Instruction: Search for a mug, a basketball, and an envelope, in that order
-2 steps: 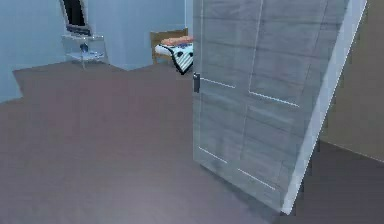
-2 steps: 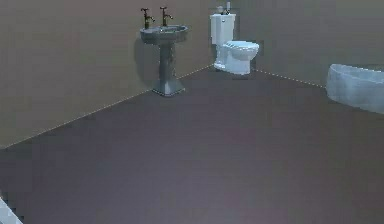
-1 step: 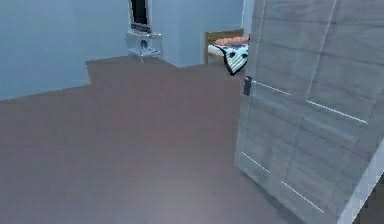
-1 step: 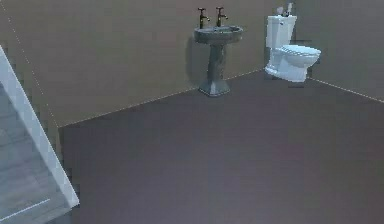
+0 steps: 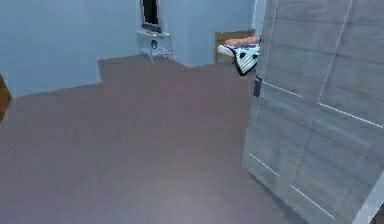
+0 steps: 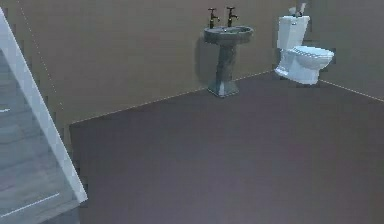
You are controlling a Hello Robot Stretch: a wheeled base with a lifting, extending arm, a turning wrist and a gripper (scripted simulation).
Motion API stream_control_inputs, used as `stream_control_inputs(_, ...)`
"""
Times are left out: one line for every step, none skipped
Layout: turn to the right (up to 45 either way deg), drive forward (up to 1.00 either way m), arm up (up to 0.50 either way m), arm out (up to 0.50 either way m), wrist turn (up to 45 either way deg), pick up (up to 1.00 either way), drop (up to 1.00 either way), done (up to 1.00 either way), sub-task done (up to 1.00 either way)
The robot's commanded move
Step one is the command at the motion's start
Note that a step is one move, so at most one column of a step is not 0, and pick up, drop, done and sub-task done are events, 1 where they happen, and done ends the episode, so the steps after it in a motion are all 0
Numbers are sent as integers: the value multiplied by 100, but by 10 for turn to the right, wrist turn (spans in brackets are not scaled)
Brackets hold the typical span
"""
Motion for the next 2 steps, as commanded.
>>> stream_control_inputs(0, 100, 0, 0, 0, 0, 0, 0, 0)
stream_control_inputs(-30, 0, 0, 0, 0, 0, 0, 0, 0)
